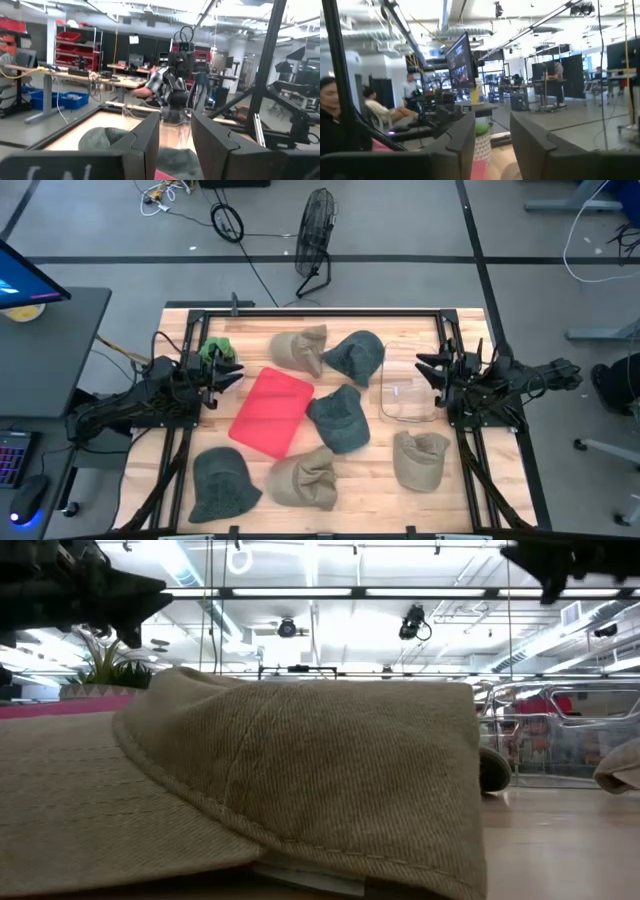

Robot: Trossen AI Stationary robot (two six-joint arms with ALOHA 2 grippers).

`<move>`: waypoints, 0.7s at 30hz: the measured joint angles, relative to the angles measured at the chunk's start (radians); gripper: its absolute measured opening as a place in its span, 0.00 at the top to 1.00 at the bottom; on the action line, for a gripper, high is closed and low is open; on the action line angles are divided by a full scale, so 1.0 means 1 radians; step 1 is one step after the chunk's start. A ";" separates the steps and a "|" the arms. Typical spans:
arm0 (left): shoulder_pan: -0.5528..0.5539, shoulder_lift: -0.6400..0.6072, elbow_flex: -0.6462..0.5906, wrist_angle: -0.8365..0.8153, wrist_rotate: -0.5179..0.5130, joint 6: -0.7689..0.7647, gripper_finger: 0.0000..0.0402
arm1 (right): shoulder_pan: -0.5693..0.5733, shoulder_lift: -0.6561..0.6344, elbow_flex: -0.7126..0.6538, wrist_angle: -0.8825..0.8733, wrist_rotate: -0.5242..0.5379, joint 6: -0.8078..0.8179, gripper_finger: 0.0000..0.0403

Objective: Pick & Place hat
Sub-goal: Put the top black cap into the transparent bin

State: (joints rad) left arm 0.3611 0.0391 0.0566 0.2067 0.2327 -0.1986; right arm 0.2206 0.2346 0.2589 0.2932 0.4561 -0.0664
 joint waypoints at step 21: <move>0.001 0.471 0.385 -0.043 -0.030 0.024 0.71 | -0.372 1.096 0.723 -0.674 0.057 0.340 0.65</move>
State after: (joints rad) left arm 0.3617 0.5100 0.4415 0.1641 0.2031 -0.1745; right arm -0.1516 1.3310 0.9819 -0.3810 0.5132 0.2736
